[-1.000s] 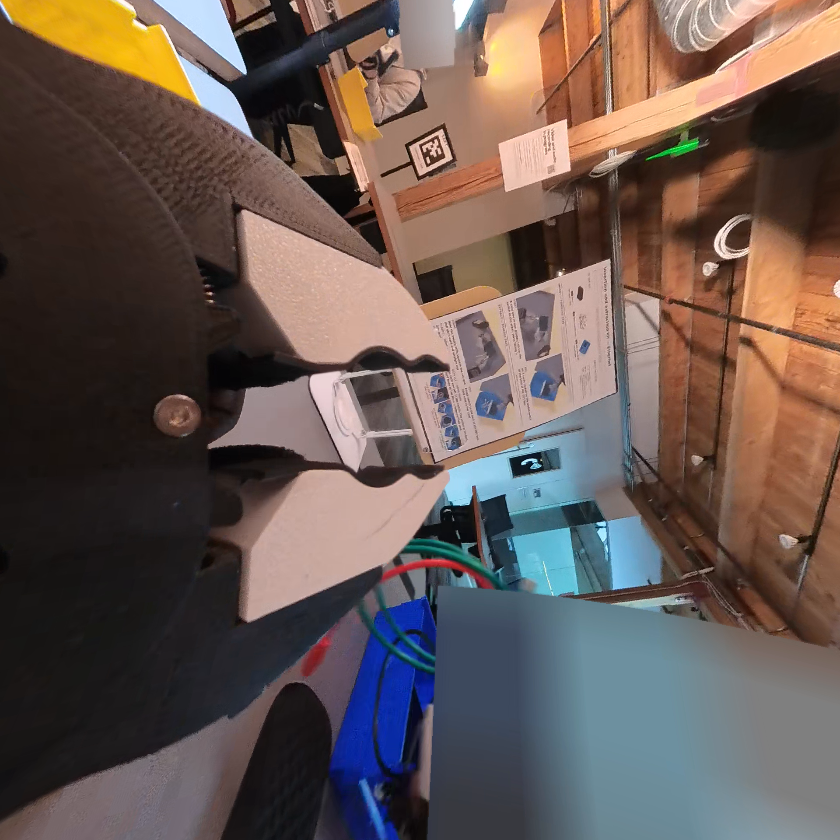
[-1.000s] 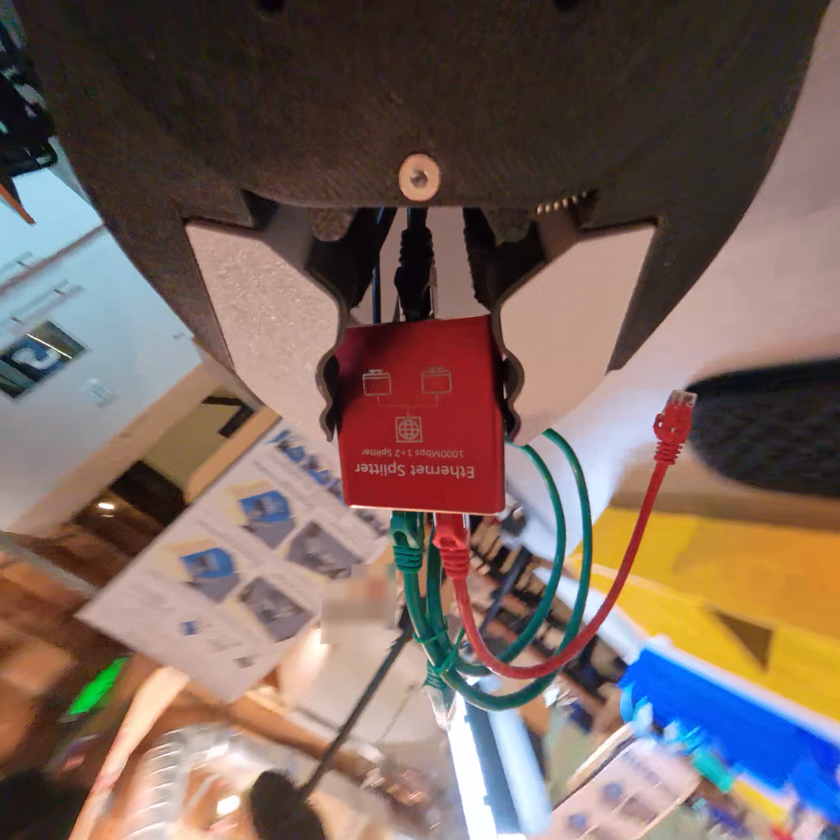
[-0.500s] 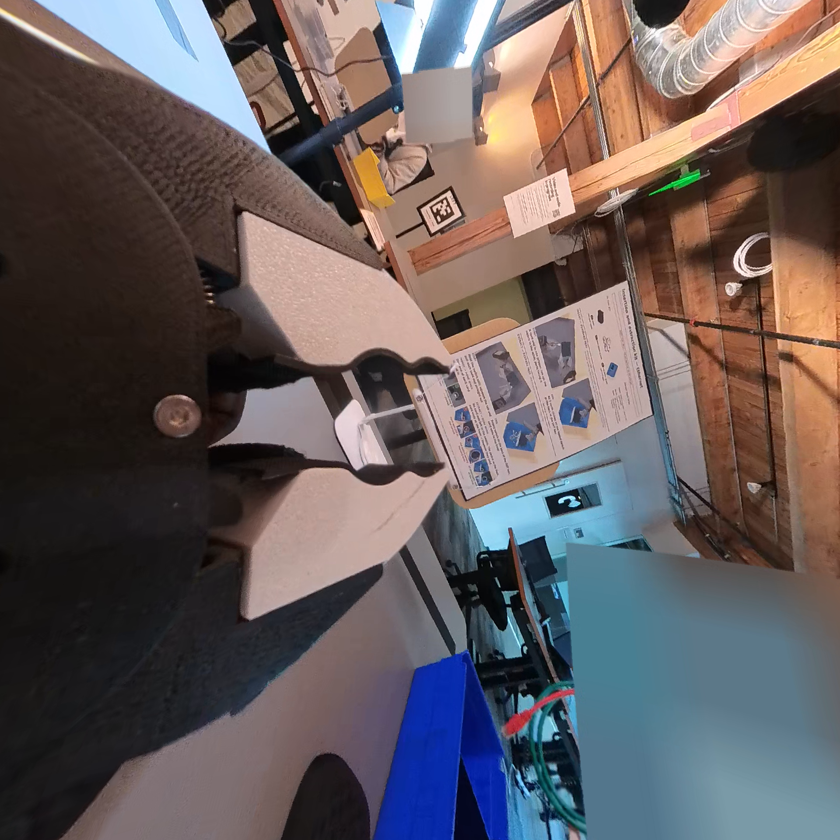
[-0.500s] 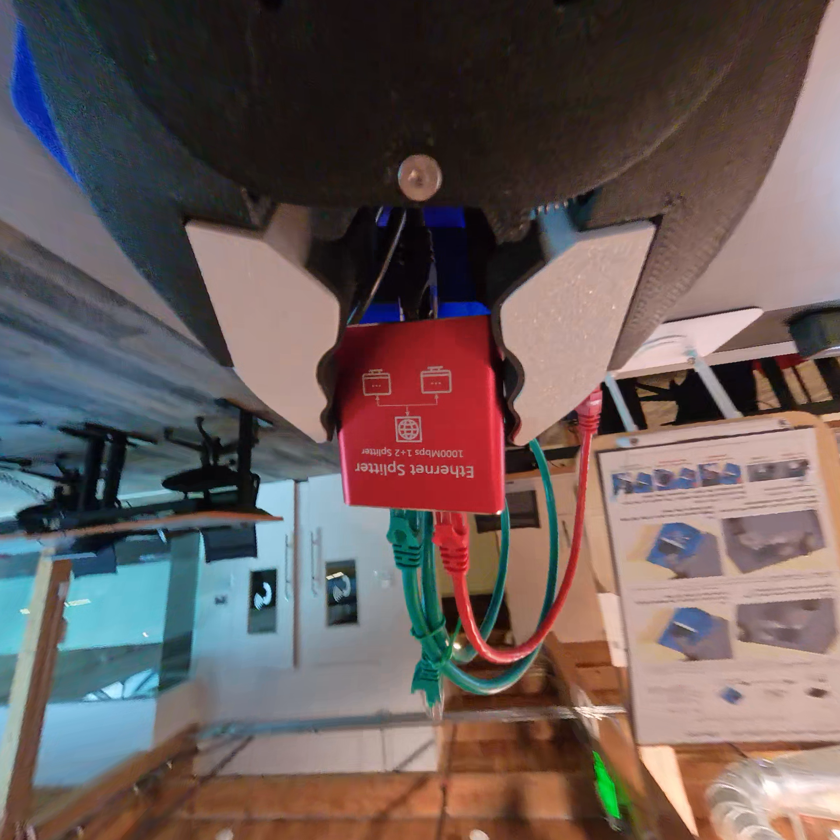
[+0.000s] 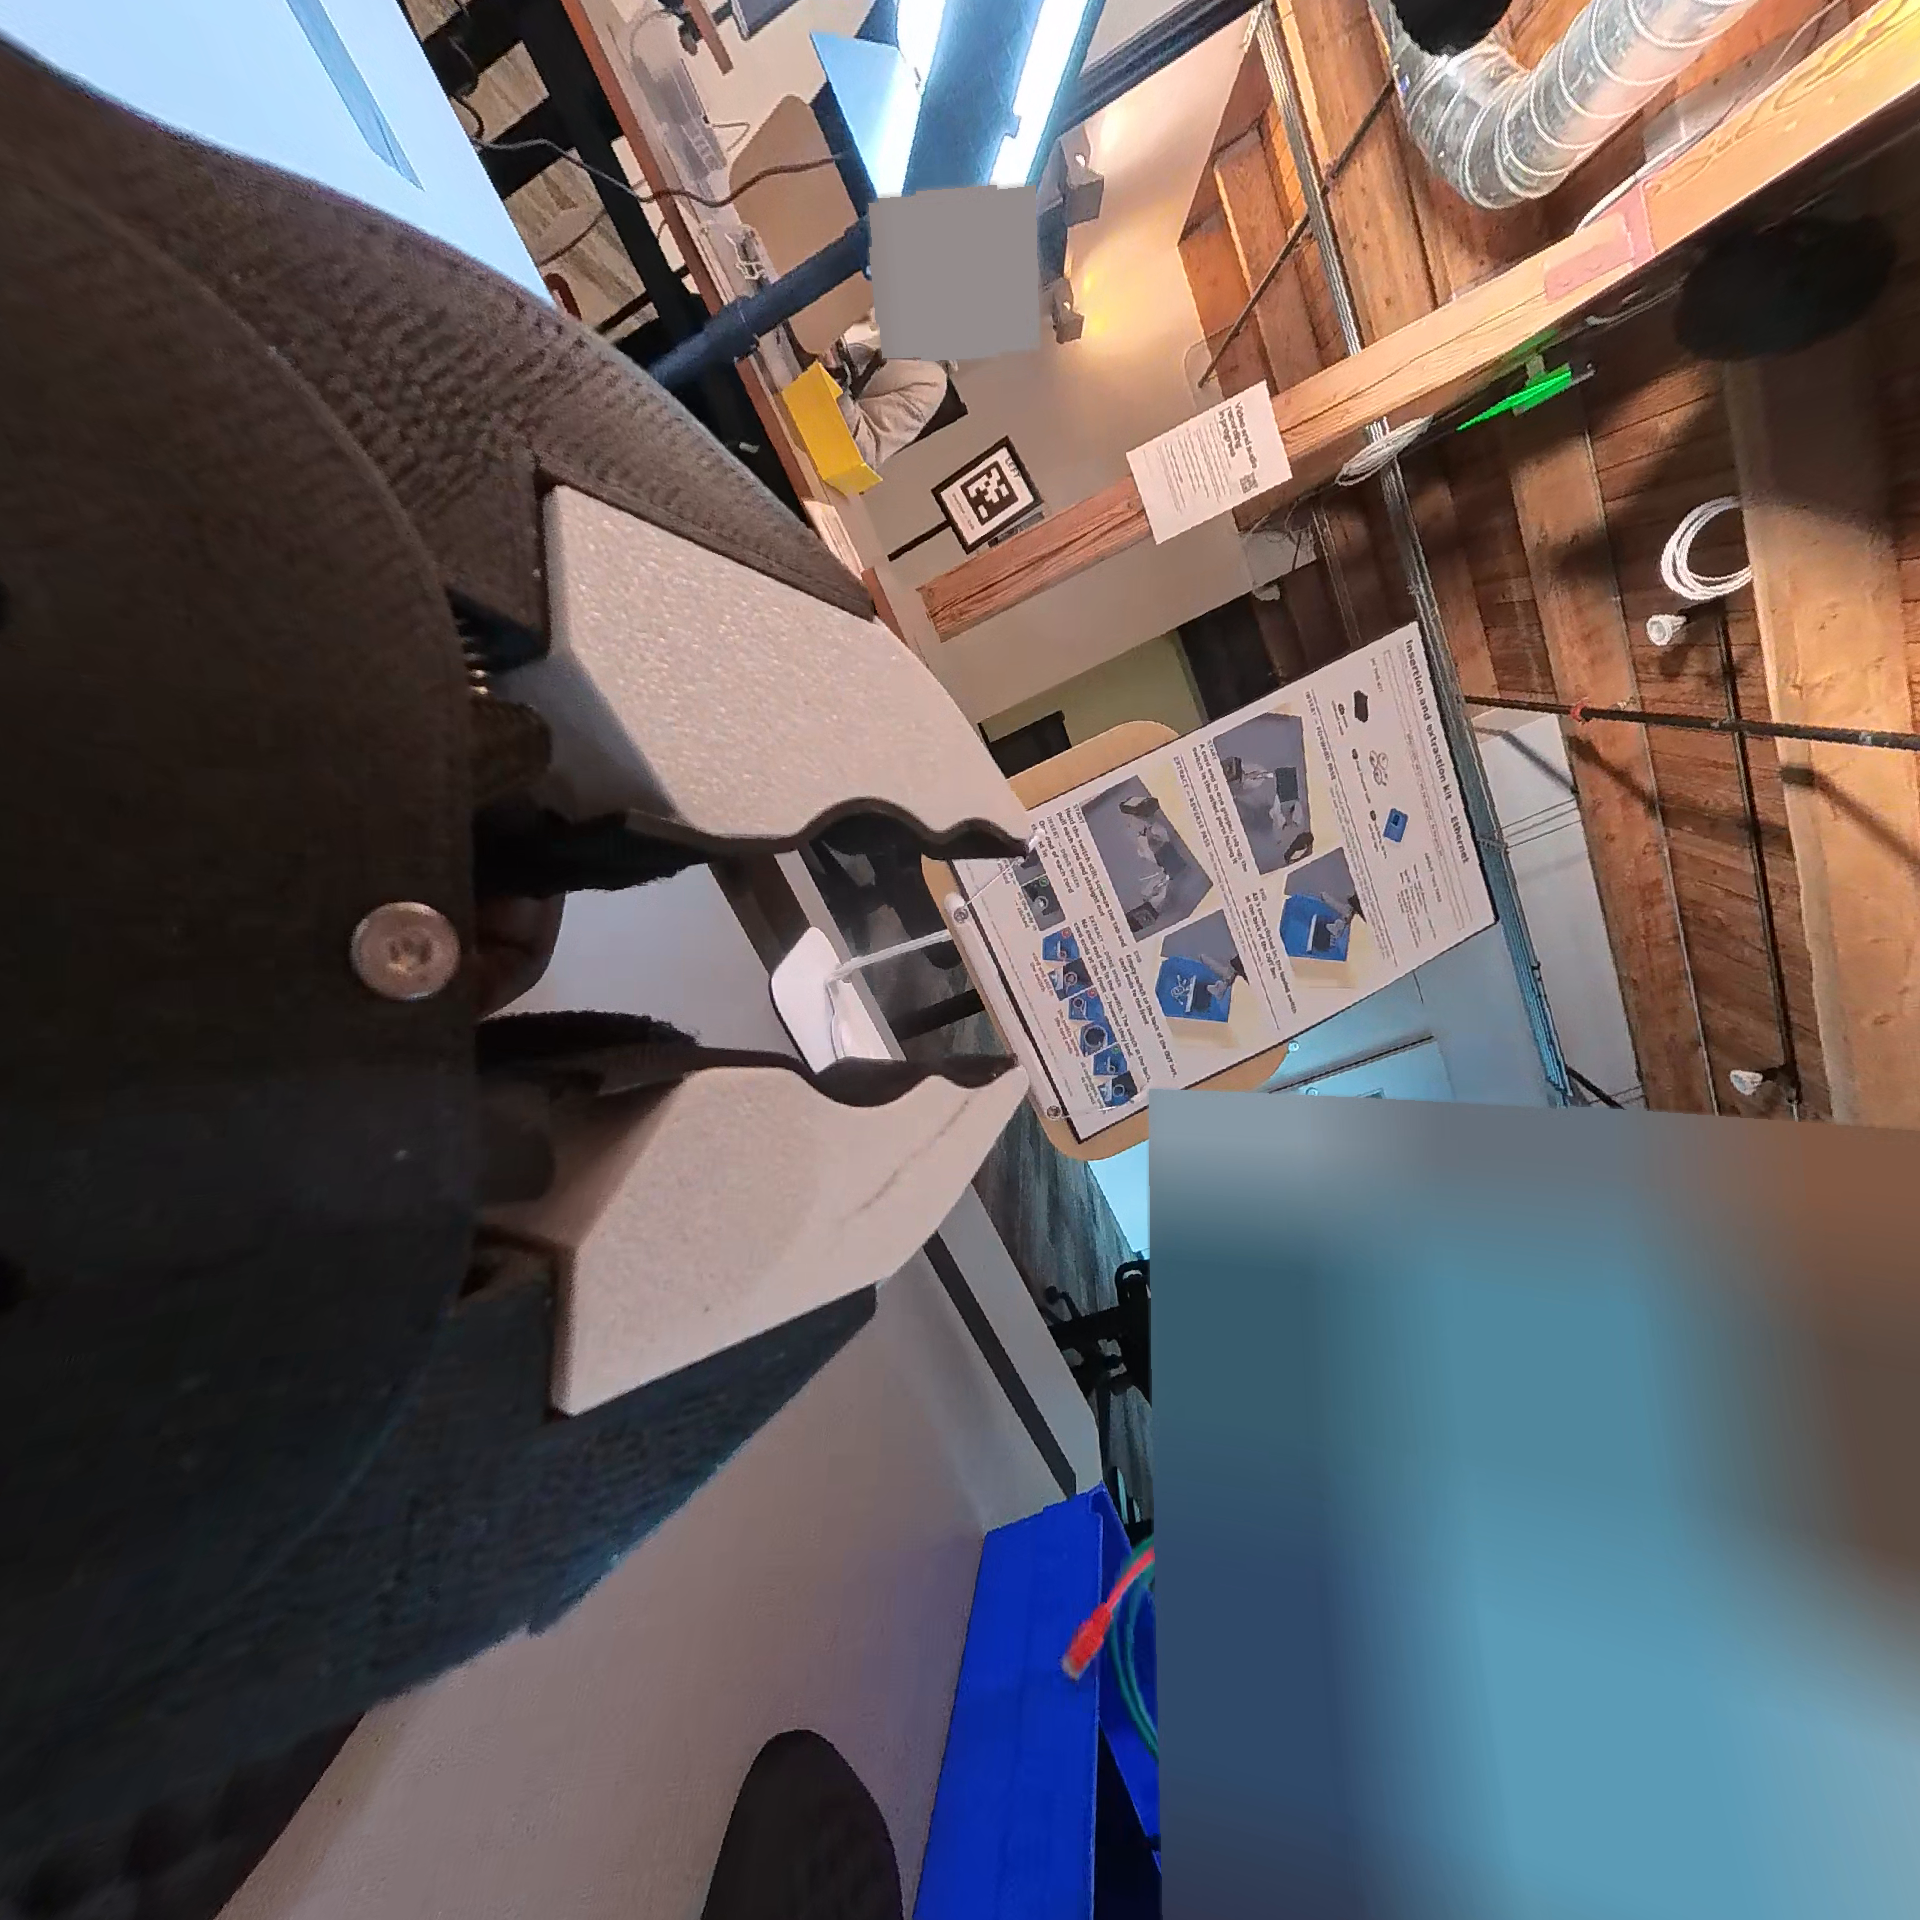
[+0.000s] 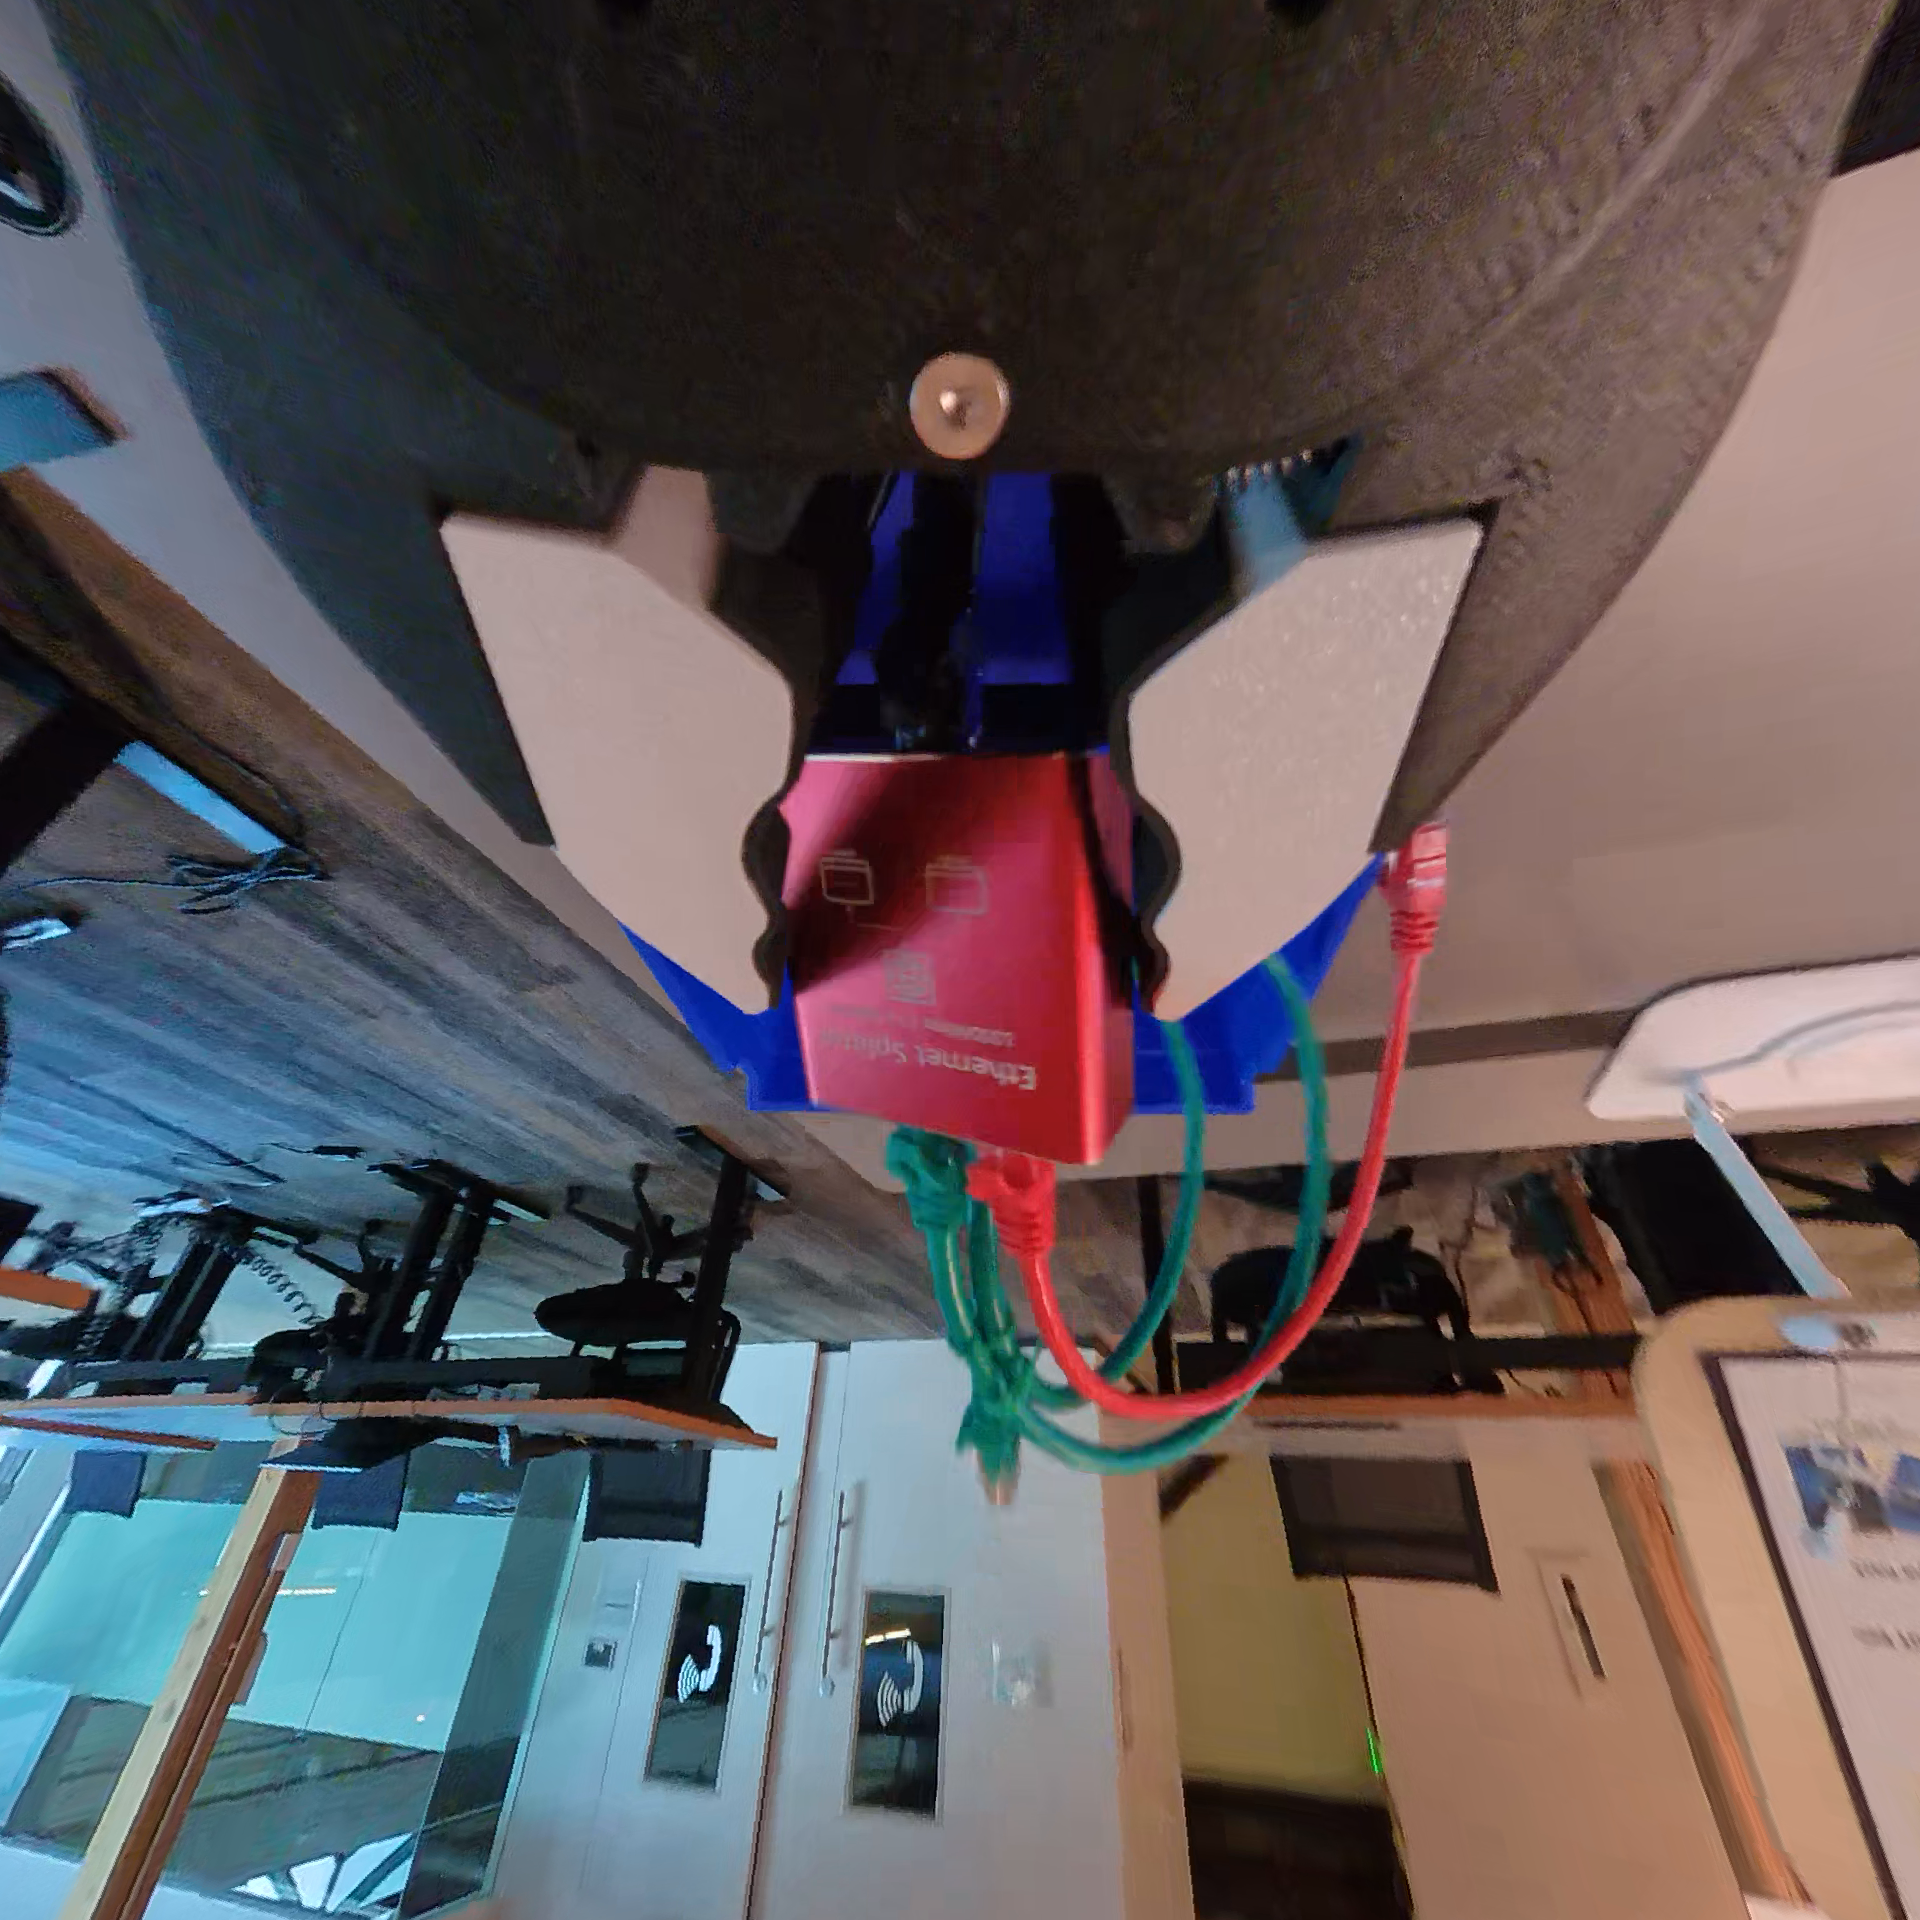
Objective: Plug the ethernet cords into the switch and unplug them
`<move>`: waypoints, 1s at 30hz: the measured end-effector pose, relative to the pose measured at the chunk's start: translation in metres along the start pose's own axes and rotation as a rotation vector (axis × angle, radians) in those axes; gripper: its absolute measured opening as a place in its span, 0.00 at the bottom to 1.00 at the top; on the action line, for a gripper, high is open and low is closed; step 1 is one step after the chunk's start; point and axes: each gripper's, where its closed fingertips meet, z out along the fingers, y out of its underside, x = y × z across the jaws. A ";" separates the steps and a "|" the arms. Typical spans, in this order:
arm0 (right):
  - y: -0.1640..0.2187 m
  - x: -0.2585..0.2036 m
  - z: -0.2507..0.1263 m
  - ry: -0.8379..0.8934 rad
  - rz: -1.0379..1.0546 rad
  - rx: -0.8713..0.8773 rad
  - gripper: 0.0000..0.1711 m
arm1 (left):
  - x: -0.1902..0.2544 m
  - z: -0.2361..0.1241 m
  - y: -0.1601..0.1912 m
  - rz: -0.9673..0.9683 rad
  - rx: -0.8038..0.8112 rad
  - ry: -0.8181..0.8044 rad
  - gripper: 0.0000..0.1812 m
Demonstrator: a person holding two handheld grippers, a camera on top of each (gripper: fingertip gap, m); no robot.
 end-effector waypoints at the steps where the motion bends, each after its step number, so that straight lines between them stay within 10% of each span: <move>1: 0.001 0.001 0.001 0.022 -0.043 -0.017 0.36 | 0.000 -0.001 0.000 0.005 -0.001 0.000 0.20; 17: -0.033 -0.044 -0.055 -0.197 -0.349 0.117 0.38 | -0.009 -0.006 0.001 0.006 -0.018 -0.031 0.19; 23: 0.050 -0.100 -0.094 -0.596 -0.372 -0.393 0.32 | -0.009 -0.007 0.000 0.010 -0.018 -0.030 0.20; 30: 0.103 -0.106 -0.073 -0.548 -0.484 -0.555 0.12 | -0.013 -0.011 -0.005 0.030 -0.014 -0.047 0.19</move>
